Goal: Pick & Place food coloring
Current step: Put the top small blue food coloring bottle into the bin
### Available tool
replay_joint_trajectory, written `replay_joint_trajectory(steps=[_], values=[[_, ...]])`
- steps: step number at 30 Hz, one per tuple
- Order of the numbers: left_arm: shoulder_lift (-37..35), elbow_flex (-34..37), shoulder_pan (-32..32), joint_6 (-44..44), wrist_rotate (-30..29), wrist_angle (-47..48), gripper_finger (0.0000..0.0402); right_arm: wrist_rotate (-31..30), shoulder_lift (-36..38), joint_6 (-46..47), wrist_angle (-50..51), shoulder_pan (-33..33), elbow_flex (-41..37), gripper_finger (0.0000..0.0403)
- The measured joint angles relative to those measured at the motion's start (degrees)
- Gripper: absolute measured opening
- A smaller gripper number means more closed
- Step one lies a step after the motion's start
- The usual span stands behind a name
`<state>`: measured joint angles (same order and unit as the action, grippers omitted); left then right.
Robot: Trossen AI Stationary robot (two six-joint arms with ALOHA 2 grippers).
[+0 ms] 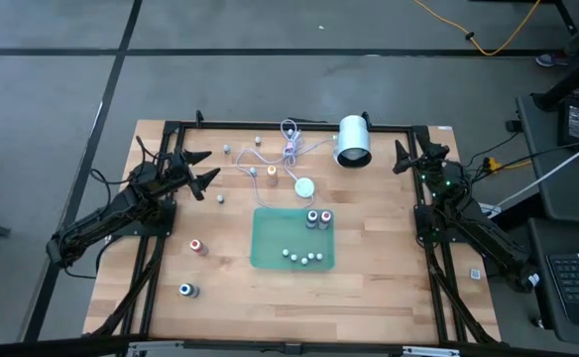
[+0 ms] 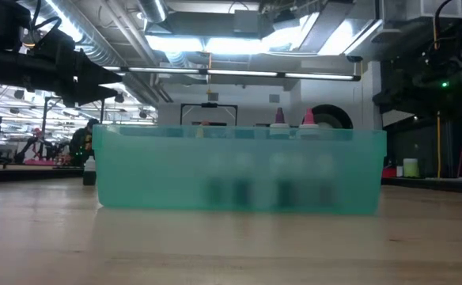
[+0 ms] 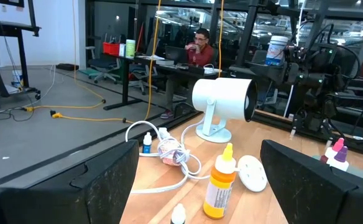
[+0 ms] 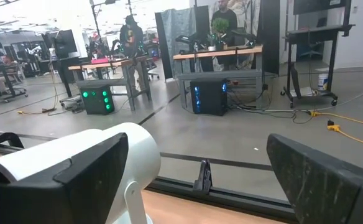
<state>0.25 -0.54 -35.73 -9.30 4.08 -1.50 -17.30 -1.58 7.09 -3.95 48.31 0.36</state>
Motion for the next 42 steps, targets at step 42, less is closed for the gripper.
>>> replay_joint_trajectory(steps=[42], values=[[33.38, -44.5, 0.37, 0.65, -8.5, 24.51, 0.0333, 0.0, -0.02, -0.04, 0.02, -0.02, 0.0, 0.0384]])
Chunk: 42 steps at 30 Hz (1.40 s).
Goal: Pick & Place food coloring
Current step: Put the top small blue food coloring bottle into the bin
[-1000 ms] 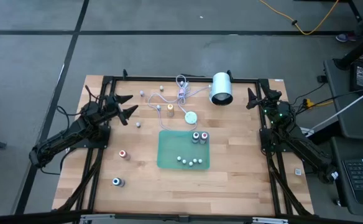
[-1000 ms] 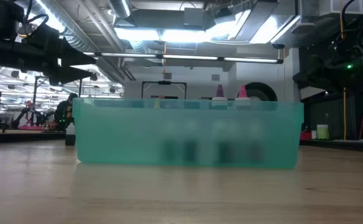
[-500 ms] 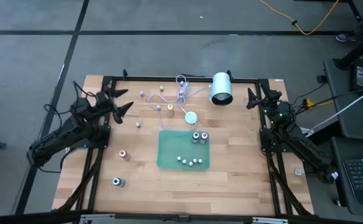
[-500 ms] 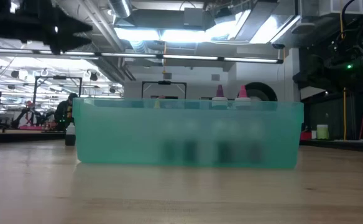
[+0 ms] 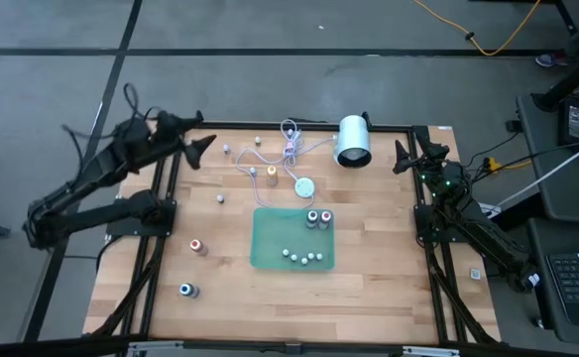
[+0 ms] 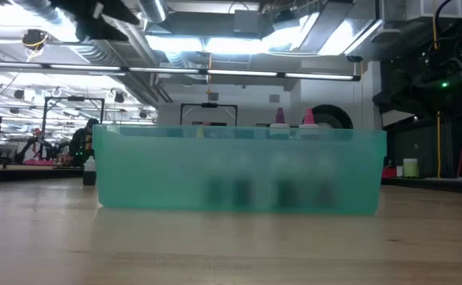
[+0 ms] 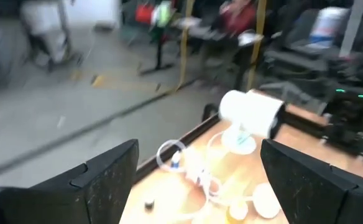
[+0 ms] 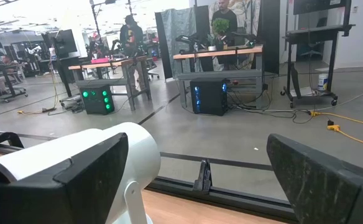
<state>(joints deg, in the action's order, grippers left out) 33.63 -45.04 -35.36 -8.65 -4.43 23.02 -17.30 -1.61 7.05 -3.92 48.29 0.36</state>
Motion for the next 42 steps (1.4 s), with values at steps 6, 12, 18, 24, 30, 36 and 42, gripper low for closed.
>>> replay_joint_trajectory(steps=[6, 12, 18, 24, 30, 36, 42], values=[[10.82, -10.18, 4.38, -7.17, -8.83, 7.2, 0.0333, 0.0, 0.0, 0.0, 0.0, 0.0, 0.0, 0.0384], [19.73, -16.48, 8.2, -13.41, -15.95, 8.91, 0.0333, 0.0, 0.0, 0.0, 0.0, 0.0, 0.0, 0.0384], [29.11, -22.12, 7.92, -13.03, -20.26, 9.13, 0.0333, 0.0, 0.0, 0.0, 0.0, 0.0, 0.0, 0.0384], [38.94, -27.97, 5.01, -7.52, -17.27, 10.87, 0.0333, 0.0, 0.0, 0.0, 0.0, 0.0, 0.0, 0.0384], [47.05, -30.92, 2.05, 0.14, -7.81, 10.98, 0.0333, 0.0, 0.0, 0.02, 0.0, 0.0, 0.0, 0.0384], [52.56, -31.14, -0.38, 8.62, -3.28, 9.73, 0.0333, 0.0, 0.0, 0.02, 0.0, 0.0, 0.0, 0.0384], [56.62, -31.15, -1.67, 19.33, -0.4, 5.83, 0.0333, 0.0, 0.0, 0.02, 0.0, 0.0, 0.0, 0.0384]])
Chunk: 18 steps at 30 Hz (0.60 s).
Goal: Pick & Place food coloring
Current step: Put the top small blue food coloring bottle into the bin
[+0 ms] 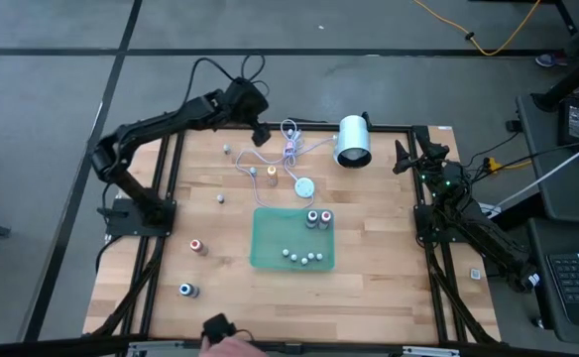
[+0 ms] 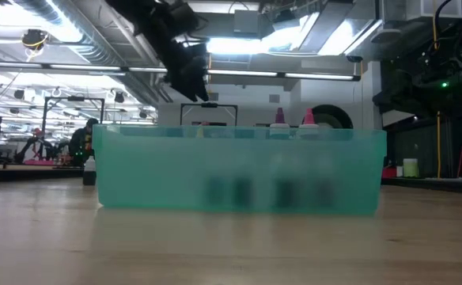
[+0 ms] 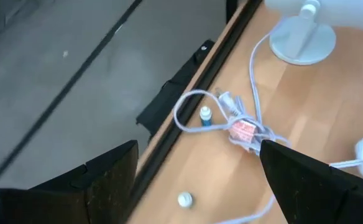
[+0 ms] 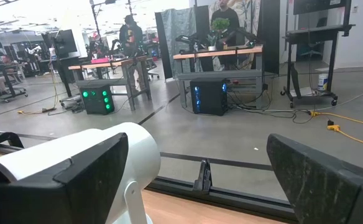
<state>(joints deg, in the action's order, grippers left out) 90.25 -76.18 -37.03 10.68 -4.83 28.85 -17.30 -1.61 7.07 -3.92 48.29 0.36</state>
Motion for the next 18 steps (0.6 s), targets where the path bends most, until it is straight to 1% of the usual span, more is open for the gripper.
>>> replay_joint_trajectory(steps=[4, 6, 12, 15, 18], values=[[2.87, -0.03, 0.09, 4.67, 0.9, -3.77, 0.0333, 0.0, 0.0, -0.01, 0.0, 0.01, 0.0, 0.0384], [4.68, -0.98, -0.03, 5.39, 0.91, -3.66, 0.0333, 0.0, 0.0, 0.0, 0.0, 0.02, 0.0, 0.0384], [10.28, -5.48, -0.64, 6.21, -2.25, -3.87, 0.0333, 0.0, 0.02, -0.02, 0.0, 0.01, 0.0, 0.0384], [13.28, -7.62, -0.71, 9.11, -3.16, -3.44, 0.0333, 0.0, 0.0, -0.02, 0.0, 0.02, 0.0, 0.0384], [15.6, -8.19, -0.72, 13.12, -3.22, -3.4, 0.0333, 0.0, 0.0, -0.01, 0.0, 0.02, 0.0, 0.0384]])
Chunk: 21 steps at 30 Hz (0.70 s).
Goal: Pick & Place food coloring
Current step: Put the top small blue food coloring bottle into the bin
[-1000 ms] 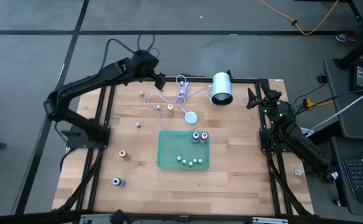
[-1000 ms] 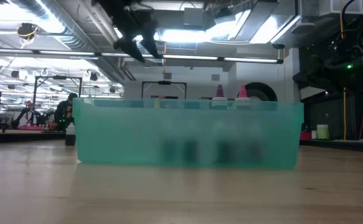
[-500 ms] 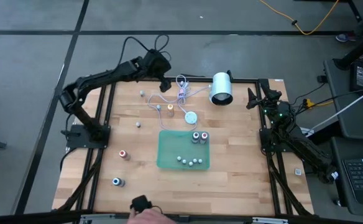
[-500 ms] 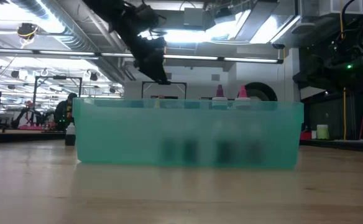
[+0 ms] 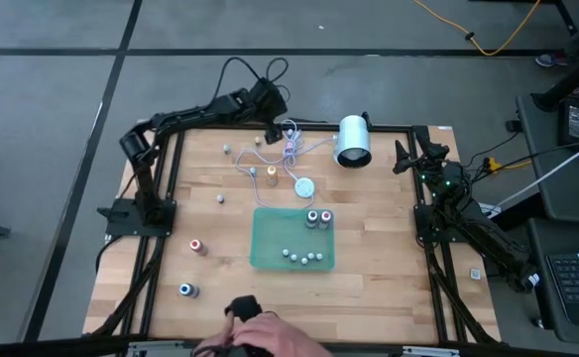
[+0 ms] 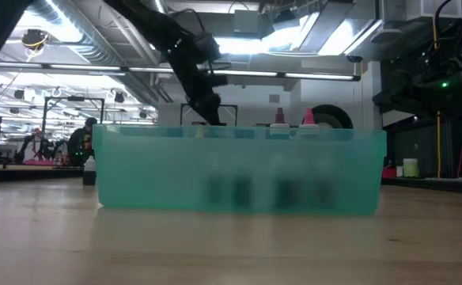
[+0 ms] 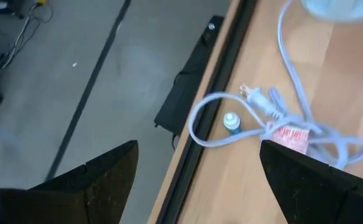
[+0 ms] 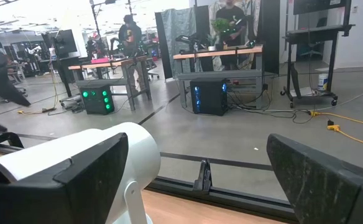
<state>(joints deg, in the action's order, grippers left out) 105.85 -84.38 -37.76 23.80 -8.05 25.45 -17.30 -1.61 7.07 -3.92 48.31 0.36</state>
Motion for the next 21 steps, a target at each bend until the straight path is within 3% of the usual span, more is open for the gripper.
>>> replay_joint_trajectory(steps=[10, 21], values=[[4.91, 0.0, 0.48, 11.49, 1.32, 0.73, 0.032, 0.0, 0.0, -0.02, 0.0, -0.01, 0.0, 0.0384], [5.76, -0.02, -0.17, 11.44, 4.22, 0.05, 0.0306, 0.0, 0.0, -0.02, 0.0, -0.02, 0.0, 0.0384]])
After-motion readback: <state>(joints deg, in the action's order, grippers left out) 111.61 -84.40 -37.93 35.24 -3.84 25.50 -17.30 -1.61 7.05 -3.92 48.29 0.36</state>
